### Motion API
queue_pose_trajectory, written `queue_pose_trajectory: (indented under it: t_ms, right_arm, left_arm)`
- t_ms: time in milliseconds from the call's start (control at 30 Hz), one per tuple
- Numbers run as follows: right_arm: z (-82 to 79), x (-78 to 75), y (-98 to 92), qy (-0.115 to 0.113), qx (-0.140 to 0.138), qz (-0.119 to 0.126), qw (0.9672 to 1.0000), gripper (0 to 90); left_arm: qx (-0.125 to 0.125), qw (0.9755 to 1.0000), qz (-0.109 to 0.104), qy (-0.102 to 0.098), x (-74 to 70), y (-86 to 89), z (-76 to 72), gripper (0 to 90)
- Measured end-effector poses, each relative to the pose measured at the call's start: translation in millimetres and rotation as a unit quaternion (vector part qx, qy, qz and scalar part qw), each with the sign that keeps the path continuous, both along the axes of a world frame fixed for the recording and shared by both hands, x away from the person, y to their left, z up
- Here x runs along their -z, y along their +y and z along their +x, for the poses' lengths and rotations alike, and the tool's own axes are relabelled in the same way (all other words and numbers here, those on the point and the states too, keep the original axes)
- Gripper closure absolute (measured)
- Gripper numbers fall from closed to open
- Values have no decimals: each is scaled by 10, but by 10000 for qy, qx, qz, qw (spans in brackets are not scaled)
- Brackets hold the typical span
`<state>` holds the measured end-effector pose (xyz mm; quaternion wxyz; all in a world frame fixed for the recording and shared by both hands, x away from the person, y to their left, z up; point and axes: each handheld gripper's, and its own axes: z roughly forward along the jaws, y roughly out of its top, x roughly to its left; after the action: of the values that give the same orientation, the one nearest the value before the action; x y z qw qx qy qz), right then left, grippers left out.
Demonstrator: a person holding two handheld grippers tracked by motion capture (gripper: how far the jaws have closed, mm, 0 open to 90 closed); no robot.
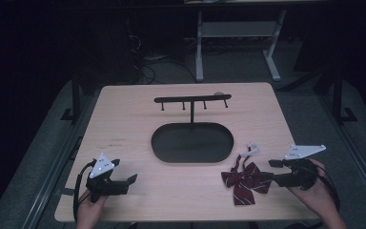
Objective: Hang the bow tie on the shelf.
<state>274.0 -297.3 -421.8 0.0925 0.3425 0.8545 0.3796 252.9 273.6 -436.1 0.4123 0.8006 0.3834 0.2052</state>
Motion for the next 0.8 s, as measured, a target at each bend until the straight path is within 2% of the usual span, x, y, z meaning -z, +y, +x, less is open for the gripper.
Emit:
queue_pose_trajectory:
  t_ms: [133, 200, 533, 800]
  right_arm:
    - [124, -45, 110, 6, -194, -79, 9998, 465]
    - [167, -60, 156, 101, -172, -105, 9997, 474]
    - [383, -100, 274, 162, -291, -169, 9993, 494]
    - [568, -101, 347, 337, -325, -293, 9985, 503]
  left_arm:
    - [8, 10000, -7, -13, 0, 3, -1, 130]
    - [-12, 10000, -36, -24, 4, 3, 2, 130]
    - [-2, 10000, -26, -34, 0, 6, -1, 130]
    - [7, 10000, -45, -33, 0, 7, 1, 130]
